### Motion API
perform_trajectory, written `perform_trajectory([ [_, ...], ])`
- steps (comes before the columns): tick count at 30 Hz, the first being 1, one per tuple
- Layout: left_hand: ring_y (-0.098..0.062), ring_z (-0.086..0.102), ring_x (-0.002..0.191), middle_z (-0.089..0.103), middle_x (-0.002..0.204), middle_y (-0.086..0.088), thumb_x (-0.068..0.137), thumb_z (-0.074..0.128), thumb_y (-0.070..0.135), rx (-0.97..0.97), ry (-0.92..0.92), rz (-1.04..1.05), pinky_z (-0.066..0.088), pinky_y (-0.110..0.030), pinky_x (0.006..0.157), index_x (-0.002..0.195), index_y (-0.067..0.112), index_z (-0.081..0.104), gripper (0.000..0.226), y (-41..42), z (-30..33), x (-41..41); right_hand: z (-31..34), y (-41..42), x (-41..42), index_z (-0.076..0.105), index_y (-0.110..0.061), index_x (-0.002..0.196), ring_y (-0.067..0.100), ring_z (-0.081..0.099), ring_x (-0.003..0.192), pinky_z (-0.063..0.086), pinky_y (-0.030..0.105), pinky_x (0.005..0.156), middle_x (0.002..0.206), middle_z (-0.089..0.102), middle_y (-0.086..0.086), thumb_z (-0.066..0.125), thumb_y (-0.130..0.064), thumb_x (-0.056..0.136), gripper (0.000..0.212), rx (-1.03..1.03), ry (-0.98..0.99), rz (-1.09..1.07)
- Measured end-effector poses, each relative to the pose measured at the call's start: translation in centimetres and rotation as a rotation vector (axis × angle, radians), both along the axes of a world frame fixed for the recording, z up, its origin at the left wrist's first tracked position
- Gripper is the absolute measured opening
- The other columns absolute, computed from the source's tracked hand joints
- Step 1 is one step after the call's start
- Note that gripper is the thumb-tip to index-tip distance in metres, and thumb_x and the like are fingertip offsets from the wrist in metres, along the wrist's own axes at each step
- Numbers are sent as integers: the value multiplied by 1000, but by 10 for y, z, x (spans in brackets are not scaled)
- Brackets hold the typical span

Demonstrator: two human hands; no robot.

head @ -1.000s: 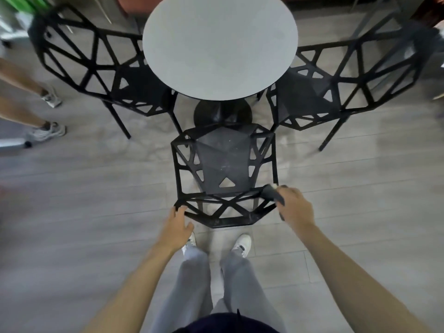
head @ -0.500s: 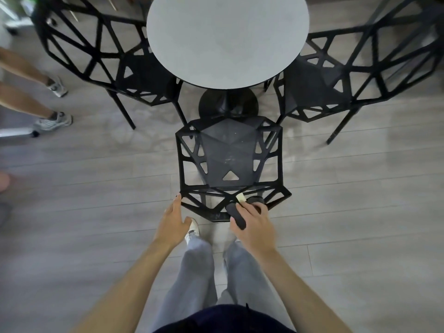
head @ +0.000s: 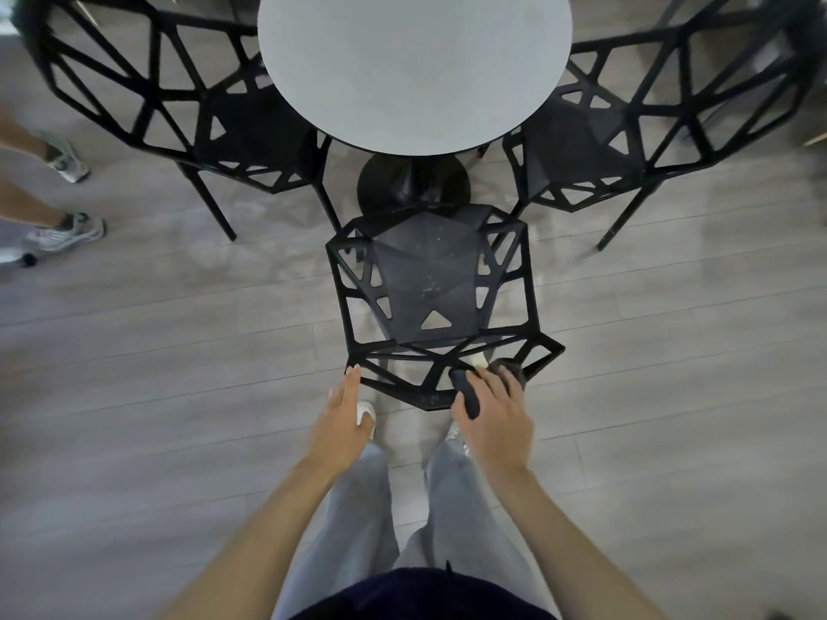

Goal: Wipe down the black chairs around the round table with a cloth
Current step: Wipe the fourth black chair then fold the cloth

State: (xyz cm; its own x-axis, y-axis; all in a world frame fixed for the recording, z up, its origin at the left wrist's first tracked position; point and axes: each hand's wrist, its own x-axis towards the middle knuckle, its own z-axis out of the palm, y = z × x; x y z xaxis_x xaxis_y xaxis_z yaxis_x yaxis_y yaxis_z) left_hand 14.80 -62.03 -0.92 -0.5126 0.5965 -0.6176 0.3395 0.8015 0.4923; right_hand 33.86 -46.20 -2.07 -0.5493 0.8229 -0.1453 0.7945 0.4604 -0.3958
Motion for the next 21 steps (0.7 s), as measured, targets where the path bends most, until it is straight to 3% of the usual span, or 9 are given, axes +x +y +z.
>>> perform_trajectory([
  [4, -30, 23, 158, 23, 172, -3, 106, 51, 16, 25, -12, -74, 33, -41, 120, 167, 23, 11, 73, -9, -1, -16, 2, -45, -29, 62, -31, 137, 20, 43, 140, 58, 35, 89, 143, 59, -12, 57, -46, 94, 45, -45, 7, 153],
  [8, -28, 17, 160, 24, 172, -2, 108, 46, 16, 7, -31, -170, 31, -39, 121, 167, 23, 11, 69, -15, -3, -33, -1, -18, -14, 62, -39, 137, 13, 49, 134, 61, 31, 82, 141, 59, -19, 61, -44, 94, 44, -4, -17, 326],
  [10, -27, 18, 160, 23, 173, -1, 108, 46, 16, 16, -52, -201, 29, -38, 121, 168, 23, 10, 70, -17, -5, -40, 1, 1, 0, 65, -38, 134, 10, 50, 135, 60, 30, 85, 138, 61, -20, 62, -44, 95, 40, 45, -47, 202],
  [13, -26, 23, 158, 23, 172, -2, 108, 47, 18, 32, -101, -242, 27, -34, 121, 168, 23, 6, 73, -23, -6, -49, 6, 0, 0, 66, -34, 133, 9, 42, 143, 50, 31, 102, 139, 62, -16, 65, -38, 95, 38, 19, -45, -172],
  [14, -25, 33, 154, 27, 171, -4, 107, 48, 17, 30, -128, -239, 31, -30, 116, 168, 24, 6, 75, -24, -6, -51, 7, -10, -10, 67, -33, 133, 9, 39, 145, 49, 32, 105, 140, 62, -15, 65, -36, 95, 38, 19, -43, -256],
  [16, -19, 61, 123, 39, 165, -8, 104, 49, 14, 29, -188, -195, 37, -20, 97, 168, 26, 7, 78, -24, -5, -54, 7, -45, -41, 69, -30, 131, 14, 43, 143, 52, 38, 104, 138, 64, -12, 67, -33, 94, 37, 29, -23, -292],
  [17, -9, 63, 105, 39, 165, -8, 103, 50, 13, 37, -218, -161, 36, -18, 92, 168, 28, 8, 79, -23, -5, -55, 5, -68, -62, 70, -28, 129, 18, 47, 140, 55, 40, 101, 136, 65, -10, 68, -32, 93, 37, 28, 0, -248],
  [18, -1, 61, 102, 35, 168, -6, 103, 50, 12, 47, -238, -136, 35, -16, 93, 168, 28, 9, 78, -22, -4, -57, 4, -90, -84, 71, -26, 129, 21, 51, 136, 56, 40, 99, 136, 66, -8, 69, -33, 91, 38, 16, 24, -186],
  [21, -14, 48, 141, 32, 169, 0, 104, 49, 8, 91, -230, -123, 33, -18, 103, 168, 24, 13, 75, -22, -1, -62, 2, -115, -118, 68, -28, 132, 24, 54, 132, 54, 37, 97, 138, 64, -7, 69, -34, 91, 41, -5, 57, -10],
])
